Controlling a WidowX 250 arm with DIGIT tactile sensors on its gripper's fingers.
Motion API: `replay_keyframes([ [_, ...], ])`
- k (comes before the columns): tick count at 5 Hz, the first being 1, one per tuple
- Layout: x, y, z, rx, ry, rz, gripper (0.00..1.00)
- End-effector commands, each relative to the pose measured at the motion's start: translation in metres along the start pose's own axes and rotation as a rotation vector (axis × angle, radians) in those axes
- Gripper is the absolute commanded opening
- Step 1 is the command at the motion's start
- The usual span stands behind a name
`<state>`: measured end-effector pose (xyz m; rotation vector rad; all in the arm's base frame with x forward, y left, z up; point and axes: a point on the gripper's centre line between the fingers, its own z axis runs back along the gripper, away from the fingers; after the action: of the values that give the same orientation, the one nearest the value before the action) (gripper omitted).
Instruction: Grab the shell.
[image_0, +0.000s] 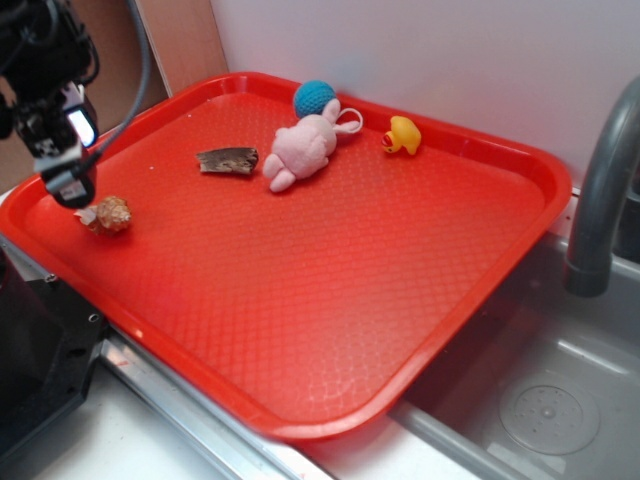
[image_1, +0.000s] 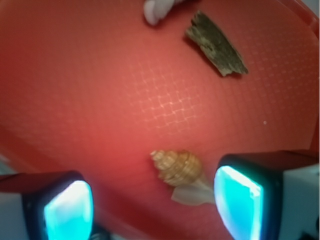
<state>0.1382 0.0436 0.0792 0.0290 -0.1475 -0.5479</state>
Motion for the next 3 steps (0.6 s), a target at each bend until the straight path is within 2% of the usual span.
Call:
replay_keyframes([
  [1,0.003,0.015,-0.036,0.054,0.043,-0.066,1.0],
  [3,-0.014,0.024,-0.052,0.044,0.079,-0.036,1.0],
])
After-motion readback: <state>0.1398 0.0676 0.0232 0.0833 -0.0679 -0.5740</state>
